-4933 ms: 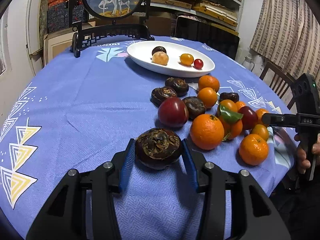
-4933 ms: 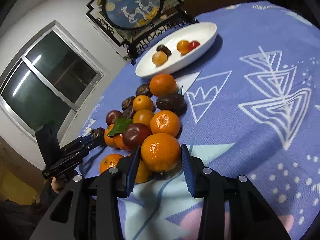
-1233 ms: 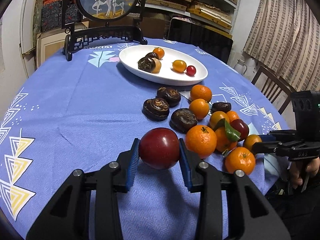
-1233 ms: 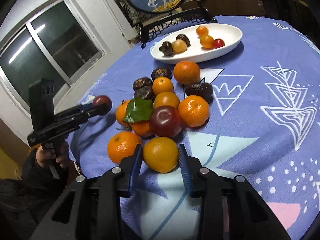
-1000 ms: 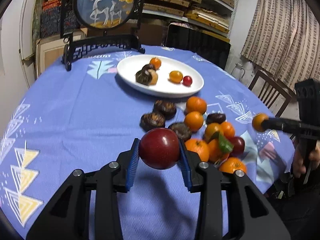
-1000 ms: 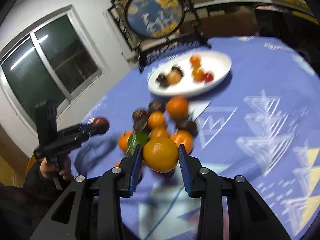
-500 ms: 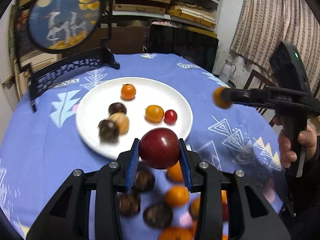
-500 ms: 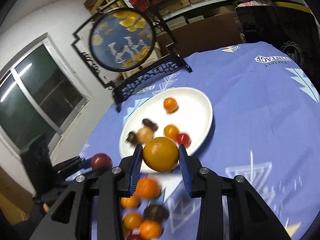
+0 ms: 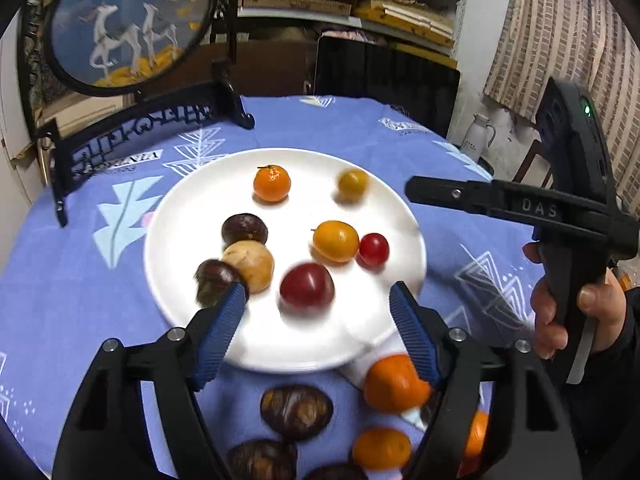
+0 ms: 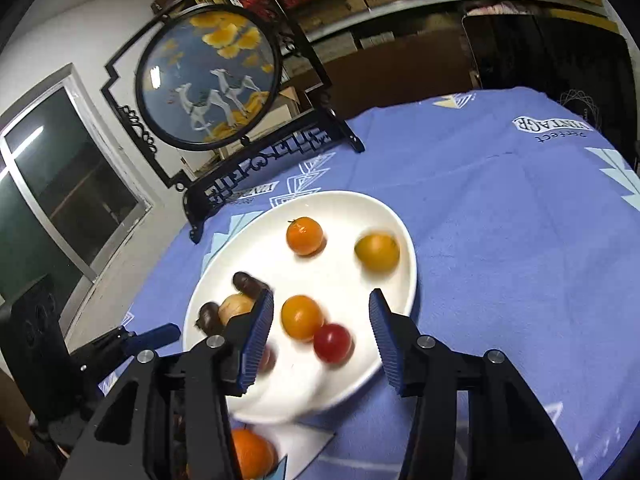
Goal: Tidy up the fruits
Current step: 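Carry plum and orange over the white plate and open both tools, then grasp a tangerine with the left tool while the right tool grasps a red plum, then carry tangerine and plum over the white plate and open both tools, then grasp a tangerine with the left tool while the right tool grasps another tangerine, then carry both tangerines over the white plate and open both tools, then grasp the leafy tangerine with the left tool while the right tool grasps a dried persimmon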
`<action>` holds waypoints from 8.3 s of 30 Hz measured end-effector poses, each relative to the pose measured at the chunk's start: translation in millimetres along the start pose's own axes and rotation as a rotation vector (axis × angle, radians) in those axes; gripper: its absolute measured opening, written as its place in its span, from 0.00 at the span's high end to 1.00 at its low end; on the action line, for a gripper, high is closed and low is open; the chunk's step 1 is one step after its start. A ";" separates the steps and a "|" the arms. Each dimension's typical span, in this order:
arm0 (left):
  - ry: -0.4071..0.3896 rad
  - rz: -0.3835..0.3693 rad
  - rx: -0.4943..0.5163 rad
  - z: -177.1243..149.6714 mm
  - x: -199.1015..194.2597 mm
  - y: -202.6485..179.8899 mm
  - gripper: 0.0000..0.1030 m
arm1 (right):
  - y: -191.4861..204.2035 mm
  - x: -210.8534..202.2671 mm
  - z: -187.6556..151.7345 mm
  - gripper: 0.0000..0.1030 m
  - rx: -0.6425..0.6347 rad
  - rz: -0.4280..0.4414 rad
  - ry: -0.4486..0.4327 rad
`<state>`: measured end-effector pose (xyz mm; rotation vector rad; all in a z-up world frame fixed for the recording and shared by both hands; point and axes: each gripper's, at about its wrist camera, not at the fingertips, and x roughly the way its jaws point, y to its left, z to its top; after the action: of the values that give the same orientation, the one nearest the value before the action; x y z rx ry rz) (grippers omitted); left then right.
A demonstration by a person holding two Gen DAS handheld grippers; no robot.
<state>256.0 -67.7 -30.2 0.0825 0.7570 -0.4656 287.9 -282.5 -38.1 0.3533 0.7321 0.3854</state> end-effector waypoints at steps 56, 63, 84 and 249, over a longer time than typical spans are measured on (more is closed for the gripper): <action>-0.026 -0.020 -0.042 -160.9 -118.0 2.0 0.58 | 71.7 -79.9 -188.5 0.63 -0.185 -0.004 0.174; -0.050 -0.025 -0.047 -149.1 -123.3 0.3 0.58 | 68.9 -103.3 -173.6 0.63 -0.148 0.051 0.125; 0.036 -0.065 -0.005 -5.4 12.5 6.6 0.58 | 32.4 2.3 -27.5 0.61 -0.042 0.044 0.126; -0.080 -0.095 -0.092 -133.0 -115.5 -10.9 0.60 | 58.1 -58.7 -137.0 0.59 -0.171 -0.039 0.143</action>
<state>92.9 -2.5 -47.7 -0.0584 0.7053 -0.5208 139.4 -234.5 -73.6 0.1508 0.8377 0.4362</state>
